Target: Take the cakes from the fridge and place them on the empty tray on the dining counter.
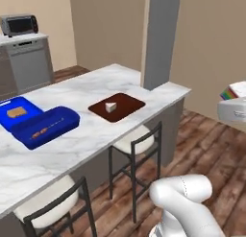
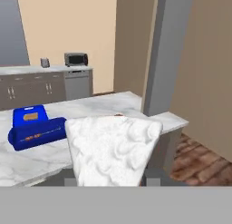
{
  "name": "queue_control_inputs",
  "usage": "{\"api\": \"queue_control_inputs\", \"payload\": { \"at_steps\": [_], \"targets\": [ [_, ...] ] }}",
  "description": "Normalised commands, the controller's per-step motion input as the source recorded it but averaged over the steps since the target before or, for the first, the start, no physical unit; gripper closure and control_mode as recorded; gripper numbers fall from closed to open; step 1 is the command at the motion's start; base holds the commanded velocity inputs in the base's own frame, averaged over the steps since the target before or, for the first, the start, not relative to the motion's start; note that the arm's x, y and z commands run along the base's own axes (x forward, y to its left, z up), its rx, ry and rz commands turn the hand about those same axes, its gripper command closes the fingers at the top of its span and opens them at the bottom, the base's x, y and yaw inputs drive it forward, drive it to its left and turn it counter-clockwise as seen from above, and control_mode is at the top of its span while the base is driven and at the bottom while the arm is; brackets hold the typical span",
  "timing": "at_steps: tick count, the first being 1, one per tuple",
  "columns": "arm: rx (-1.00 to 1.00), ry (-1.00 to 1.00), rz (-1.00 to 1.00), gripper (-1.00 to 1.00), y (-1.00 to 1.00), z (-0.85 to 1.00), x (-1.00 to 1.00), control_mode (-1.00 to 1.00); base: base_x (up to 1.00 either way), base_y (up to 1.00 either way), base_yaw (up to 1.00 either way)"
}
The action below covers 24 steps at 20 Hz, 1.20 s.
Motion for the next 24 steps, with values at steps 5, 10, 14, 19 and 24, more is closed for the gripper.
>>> {"api": "queue_control_inputs", "payload": {
  "at_steps": [5, 10, 14, 19, 24],
  "targets": [
    [0.0, 0.0, 0.0, 1.0, 0.0, 0.0, 0.0, 1.0, 0.68, -0.7, 0.51],
    [0.0, 0.0, 0.0, 1.0, 0.0, 0.0, 0.0, 1.0, 0.61, -0.69, 0.48],
    [0.0, 0.0, 0.0, 1.0, 0.0, 0.0, 0.0, 1.0, 0.78, -0.4, 0.42],
    [0.0, 0.0, 0.0, 1.0, 0.0, 0.0, 0.0, 1.0, 0.82, -0.05, 0.34],
    [0.0, 0.0, 0.0, 1.0, 0.0, 0.0, 0.0, 1.0, 0.8, -0.24, 0.28]
  ]
}}
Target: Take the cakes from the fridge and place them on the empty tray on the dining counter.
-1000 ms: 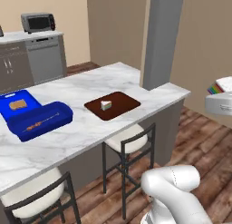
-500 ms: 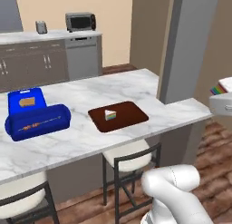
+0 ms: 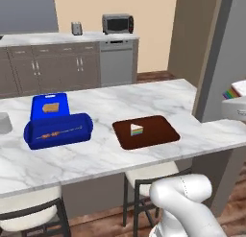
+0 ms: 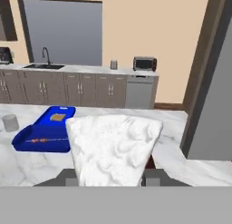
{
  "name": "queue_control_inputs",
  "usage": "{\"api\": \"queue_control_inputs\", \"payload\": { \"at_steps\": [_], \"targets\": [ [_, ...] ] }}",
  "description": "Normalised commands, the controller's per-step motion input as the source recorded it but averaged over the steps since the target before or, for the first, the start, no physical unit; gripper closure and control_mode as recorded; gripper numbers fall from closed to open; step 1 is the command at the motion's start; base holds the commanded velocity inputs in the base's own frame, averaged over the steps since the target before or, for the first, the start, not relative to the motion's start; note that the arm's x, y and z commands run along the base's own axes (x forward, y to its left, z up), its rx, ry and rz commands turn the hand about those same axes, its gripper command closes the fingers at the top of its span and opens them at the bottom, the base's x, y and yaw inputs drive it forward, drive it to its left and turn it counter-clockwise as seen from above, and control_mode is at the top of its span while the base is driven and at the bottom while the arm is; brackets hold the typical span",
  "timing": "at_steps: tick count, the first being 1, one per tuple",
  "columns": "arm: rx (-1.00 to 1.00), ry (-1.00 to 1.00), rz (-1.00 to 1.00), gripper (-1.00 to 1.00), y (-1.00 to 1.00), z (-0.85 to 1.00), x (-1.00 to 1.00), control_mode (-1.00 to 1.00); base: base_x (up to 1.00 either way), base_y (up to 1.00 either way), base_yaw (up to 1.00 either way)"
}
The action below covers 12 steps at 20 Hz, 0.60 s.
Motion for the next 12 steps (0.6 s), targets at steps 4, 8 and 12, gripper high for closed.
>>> {"api": "queue_control_inputs", "payload": {
  "at_steps": [4, 8, 12],
  "targets": [
    [0.0, 0.0, 0.0, 1.0, 0.0, 0.0, 0.0, 1.0, 0.8, -0.5, 0.43],
    [0.0, 0.0, 0.0, 1.0, 0.0, 0.0, 0.0, 1.0, 0.83, -0.48, 0.38],
    [0.0, 0.0, 0.0, 1.0, 0.0, 0.0, 0.0, 1.0, 0.95, -0.24, 0.2]
  ]
}}
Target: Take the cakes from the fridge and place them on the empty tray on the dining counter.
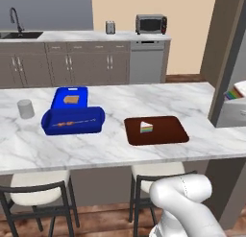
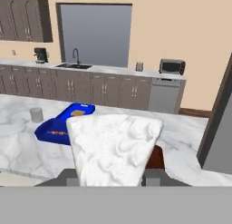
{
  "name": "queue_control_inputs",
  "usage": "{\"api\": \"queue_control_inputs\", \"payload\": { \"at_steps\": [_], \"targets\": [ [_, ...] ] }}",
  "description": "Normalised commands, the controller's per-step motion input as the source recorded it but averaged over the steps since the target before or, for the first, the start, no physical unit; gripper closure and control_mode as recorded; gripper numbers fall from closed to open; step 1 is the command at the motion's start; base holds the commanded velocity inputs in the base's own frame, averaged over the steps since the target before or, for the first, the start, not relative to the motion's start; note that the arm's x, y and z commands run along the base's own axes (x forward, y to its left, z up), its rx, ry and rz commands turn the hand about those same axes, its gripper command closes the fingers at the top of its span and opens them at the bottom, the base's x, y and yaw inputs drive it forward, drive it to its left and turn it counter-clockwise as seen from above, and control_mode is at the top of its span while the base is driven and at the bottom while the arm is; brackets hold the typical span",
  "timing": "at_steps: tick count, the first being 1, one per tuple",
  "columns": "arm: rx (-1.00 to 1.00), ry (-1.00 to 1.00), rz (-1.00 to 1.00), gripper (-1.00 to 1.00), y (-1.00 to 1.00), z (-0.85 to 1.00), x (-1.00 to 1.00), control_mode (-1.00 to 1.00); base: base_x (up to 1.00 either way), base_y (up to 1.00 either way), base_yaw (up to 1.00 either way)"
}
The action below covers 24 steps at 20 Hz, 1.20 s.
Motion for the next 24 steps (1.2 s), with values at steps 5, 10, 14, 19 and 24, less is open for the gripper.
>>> {"api": "queue_control_inputs", "payload": {
  "at_steps": [5, 10, 14, 19, 24],
  "targets": [
    [0.0, 0.47, 0.12, 1.0, -0.3, -0.39, 0.8, -1.0, 0.2, -0.04, 0.04],
    [-0.01, 0.46, 0.03, 1.0, -0.12, -0.72, 1.0, -1.0, 0.0, 0.0, 0.0],
    [0.0, 0.22, 0.02, 1.0, -0.35, -0.81, 1.0, -1.0, 0.0, 0.0, 0.0],
    [0.0, 0.04, 0.02, 1.0, -0.34, -0.75, 1.0, -1.0, 0.0, 0.0, 0.0],
    [0.0, 0.01, 0.0, 1.0, -0.33, -0.64, 1.0, -1.0, 0.0, 0.0, 0.0]
  ]
}}
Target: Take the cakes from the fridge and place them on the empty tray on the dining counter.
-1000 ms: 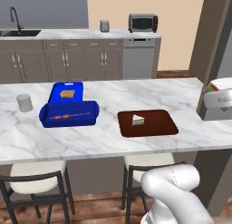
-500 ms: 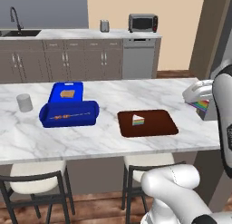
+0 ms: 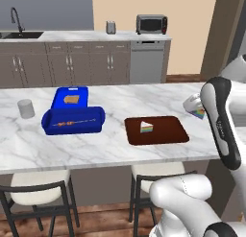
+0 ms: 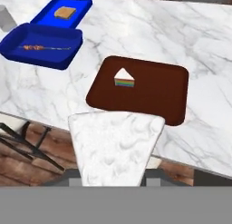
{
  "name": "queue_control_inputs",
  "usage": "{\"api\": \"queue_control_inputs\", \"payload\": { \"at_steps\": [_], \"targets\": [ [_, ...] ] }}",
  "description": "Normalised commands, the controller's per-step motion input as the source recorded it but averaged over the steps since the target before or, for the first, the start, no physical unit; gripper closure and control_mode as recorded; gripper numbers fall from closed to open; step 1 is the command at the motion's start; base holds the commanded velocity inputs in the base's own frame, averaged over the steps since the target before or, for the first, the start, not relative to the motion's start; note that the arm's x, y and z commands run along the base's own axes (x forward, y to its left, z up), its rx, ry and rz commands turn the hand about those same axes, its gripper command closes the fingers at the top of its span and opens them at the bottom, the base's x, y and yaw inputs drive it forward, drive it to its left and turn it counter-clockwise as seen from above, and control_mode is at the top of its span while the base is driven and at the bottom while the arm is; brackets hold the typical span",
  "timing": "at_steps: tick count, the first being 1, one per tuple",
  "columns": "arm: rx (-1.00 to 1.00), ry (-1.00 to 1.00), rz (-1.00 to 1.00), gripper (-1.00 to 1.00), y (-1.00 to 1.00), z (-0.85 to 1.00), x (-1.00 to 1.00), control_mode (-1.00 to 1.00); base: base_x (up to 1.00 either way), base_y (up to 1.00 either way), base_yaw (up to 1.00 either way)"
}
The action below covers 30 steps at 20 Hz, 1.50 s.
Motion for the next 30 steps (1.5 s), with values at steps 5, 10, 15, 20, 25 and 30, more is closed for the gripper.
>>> {"api": "queue_control_inputs", "payload": {
  "at_steps": [5, 10, 15, 20, 25, 30],
  "targets": [
    [0.0, 0.15, 0.0, 1.0, -0.34, -0.54, 1.0, -1.0, 0.0, 0.0, 0.0],
    [0.0, 0.19, 0.0, 1.0, -0.32, -0.48, 0.93, -1.0, 0.0, 0.0, 0.0],
    [0.0, 0.19, 0.0, 1.0, -0.31, -0.44, 0.73, -1.0, 0.0, 0.0, 0.0],
    [0.0, 0.13, 0.0, 1.0, -0.3, -0.36, 0.37, -1.0, 0.0, 0.0, 0.0],
    [0.0, 0.02, 0.0, 1.0, -0.05, -0.37, 0.09, -1.0, 0.0, 0.0, 0.0],
    [-0.02, 0.0, 0.0, 1.0, 0.0, -0.5, 0.11, -1.0, 0.0, 0.0, 0.0]
  ]
}}
